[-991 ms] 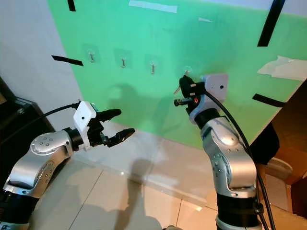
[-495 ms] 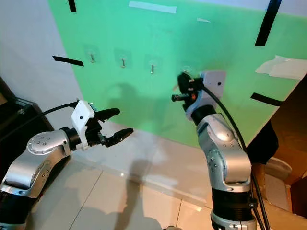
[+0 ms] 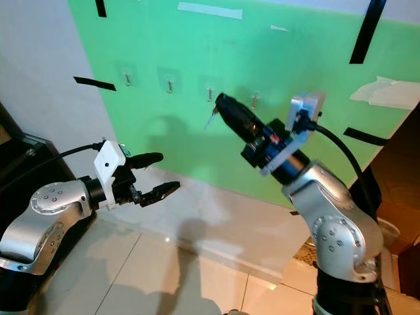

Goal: Hang keys on a hook

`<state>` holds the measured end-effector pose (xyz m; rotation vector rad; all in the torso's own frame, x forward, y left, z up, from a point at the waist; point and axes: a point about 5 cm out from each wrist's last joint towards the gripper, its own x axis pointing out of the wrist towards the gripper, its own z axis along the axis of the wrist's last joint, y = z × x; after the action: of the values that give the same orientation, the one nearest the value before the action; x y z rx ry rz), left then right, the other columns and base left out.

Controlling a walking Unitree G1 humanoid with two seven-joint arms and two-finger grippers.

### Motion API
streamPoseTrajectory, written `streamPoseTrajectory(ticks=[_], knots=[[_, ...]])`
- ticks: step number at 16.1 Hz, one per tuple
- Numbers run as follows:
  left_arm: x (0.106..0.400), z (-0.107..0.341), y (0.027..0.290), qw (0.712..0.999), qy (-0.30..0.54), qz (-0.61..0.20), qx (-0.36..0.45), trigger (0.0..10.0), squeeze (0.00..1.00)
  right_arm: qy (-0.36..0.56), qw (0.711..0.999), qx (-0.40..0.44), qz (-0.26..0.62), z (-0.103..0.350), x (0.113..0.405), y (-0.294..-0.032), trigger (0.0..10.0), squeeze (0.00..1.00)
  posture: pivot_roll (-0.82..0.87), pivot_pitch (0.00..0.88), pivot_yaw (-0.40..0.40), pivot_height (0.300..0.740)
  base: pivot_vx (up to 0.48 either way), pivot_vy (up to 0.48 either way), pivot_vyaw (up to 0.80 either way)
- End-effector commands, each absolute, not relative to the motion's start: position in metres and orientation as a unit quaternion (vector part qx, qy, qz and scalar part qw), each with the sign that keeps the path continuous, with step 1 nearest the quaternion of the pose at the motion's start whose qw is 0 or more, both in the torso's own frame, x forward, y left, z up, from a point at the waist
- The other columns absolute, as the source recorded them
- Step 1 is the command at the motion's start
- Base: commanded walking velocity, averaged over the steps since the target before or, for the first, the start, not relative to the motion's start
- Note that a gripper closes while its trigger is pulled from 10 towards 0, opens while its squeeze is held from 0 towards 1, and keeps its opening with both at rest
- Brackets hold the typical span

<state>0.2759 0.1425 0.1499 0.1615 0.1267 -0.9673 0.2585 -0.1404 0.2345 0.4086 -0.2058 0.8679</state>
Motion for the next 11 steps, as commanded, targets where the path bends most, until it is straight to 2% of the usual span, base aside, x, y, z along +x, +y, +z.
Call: streamPoseTrajectory(ticks=[1, 6, 11], knots=[[0.274, 0.151, 0.142, 0.877, 0.062, -0.471, 0.078, 10.0, 0.0, -0.099, 0.876, 0.193, 0.431, 0.237, 0.255, -0.138, 10.0, 0.0, -0.12, 0.0, 0.01, 0.74, 0.0, 0.0, 0.0], [0.274, 0.15, 0.141, 0.873, 0.066, -0.477, 0.079, 10.0, 0.0, -0.029, 0.943, 0.137, 0.301, 0.214, 0.285, -0.146, 10.0, 0.0, -0.12, 0.0, 0.015, 0.74, 0.0, 0.0, 0.0], [0.275, 0.15, 0.14, 0.871, 0.068, -0.48, 0.08, 10.0, 0.0, -0.011, 0.959, 0.123, 0.256, 0.21, 0.299, -0.151, 10.0, 0.0, -0.12, 0.0, 0.014, 0.74, 0.0, 0.0, 0.0]])
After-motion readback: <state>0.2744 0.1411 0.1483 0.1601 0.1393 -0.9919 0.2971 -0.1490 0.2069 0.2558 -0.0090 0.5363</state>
